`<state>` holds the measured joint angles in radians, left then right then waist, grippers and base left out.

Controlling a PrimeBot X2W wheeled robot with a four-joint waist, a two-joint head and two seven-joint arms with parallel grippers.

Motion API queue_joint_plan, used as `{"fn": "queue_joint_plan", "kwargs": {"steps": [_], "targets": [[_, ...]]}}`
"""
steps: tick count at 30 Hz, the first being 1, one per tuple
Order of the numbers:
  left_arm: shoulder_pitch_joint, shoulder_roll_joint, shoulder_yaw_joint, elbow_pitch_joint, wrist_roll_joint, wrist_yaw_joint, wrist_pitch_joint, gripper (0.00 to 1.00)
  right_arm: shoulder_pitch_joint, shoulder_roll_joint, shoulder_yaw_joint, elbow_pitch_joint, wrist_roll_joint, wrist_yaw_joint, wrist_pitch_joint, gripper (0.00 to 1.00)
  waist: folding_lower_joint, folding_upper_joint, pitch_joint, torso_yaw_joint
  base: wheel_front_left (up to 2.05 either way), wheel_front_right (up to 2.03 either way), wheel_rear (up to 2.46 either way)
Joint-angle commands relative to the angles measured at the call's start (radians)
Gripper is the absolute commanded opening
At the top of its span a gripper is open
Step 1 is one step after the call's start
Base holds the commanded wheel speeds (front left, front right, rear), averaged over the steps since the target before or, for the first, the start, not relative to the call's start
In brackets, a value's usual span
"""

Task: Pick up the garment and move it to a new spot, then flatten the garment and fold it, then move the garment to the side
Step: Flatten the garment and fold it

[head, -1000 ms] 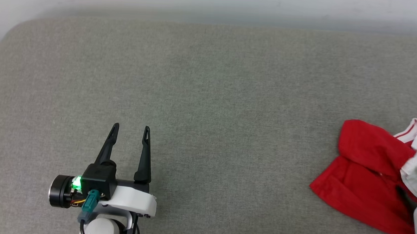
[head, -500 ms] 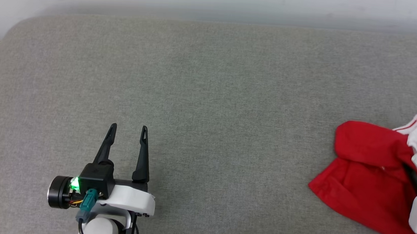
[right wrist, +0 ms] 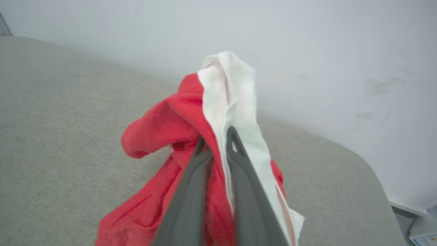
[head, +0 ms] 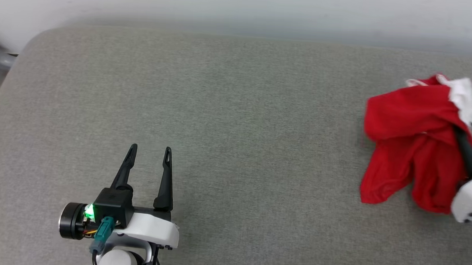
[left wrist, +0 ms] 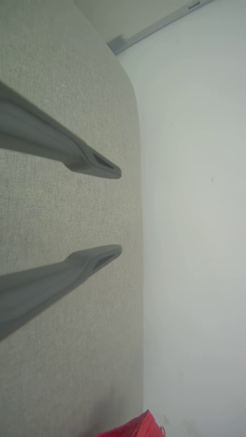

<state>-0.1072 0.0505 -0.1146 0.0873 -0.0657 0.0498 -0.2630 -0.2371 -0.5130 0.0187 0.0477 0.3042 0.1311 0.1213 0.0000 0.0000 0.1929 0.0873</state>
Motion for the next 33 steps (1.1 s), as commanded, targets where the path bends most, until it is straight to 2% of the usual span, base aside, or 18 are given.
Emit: {"fn": "queue_joint_plan", "kwargs": {"steps": [1, 7, 14, 20, 27, 28, 29, 30, 33], "targets": [[0.009, 0.0, 0.002, 0.001, -0.007, 0.003, -0.003, 1.0, -0.028, 0.02, 0.03, -0.014, -0.015, -0.001, 0.001, 0.0, 0.0, 0.0, -0.005, 0.018, 0.0, 0.0, 0.0], [0.01, 0.0, -0.008, 0.007, -0.017, 0.005, -0.003, 1.0, -0.133, 0.065, 0.21, 0.025, -0.038, -0.001, 0.006, 0.0, 0.0, 0.0, -0.005, 0.061, 0.0, 0.0, 0.0], [0.003, -0.001, -0.02, 0.016, -0.03, 0.012, -0.003, 1.0, -0.244, 0.122, 0.493, 0.18, -0.016, -0.001, -0.037, 0.0, 0.0, 0.0, 0.004, 0.099, 0.0, 0.0, 0.0], [0.006, -0.001, -0.027, 0.022, -0.041, 0.021, -0.003, 1.0, -0.257, 0.184, 0.707, 0.321, 0.022, -0.001, -0.088, 0.0, 0.0, 0.0, 0.004, 0.116, 0.0, 0.0, 0.0], [0.017, 0.0, -0.023, 0.024, -0.045, 0.026, -0.003, 1.0, -0.237, 0.212, 0.852, 0.434, 0.09, -0.001, -0.131, 0.0, 0.0, 0.0, -0.005, 0.104, 0.0, 0.0, 0.0], [0.017, -0.001, -0.022, 0.026, -0.045, 0.025, -0.003, 1.0, -0.235, 0.215, 0.865, 0.442, 0.1, -0.001, -0.135, 0.19, 0.0, 0.0, -0.007, 0.1, 0.0, 0.0, 0.0], [0.018, 0.0, -0.021, 0.027, -0.045, 0.025, -0.003, 1.0, -0.238, 0.217, 0.877, 0.447, 0.11, -0.001, -0.141, 0.51, 0.0, 0.0, -0.01, 0.095, 0.0, 0.0, 0.0], [0.018, -0.001, -0.021, 0.028, -0.045, 0.025, -0.003, 1.0, -0.246, 0.216, 0.885, 0.448, 0.116, -0.001, -0.155, 1.0, 0.0, 0.0, -0.013, 0.09, 0.0, 0.0, 0.0], [0.021, 0.0, -0.019, 0.03, -0.042, 0.023, -0.003, 1.0, -0.268, 0.211, 0.877, 0.43, 0.121, -0.001, -0.206, 1.0, 0.0, 0.0, -0.024, 0.076, 0.0, 0.0, 0.0]]}}
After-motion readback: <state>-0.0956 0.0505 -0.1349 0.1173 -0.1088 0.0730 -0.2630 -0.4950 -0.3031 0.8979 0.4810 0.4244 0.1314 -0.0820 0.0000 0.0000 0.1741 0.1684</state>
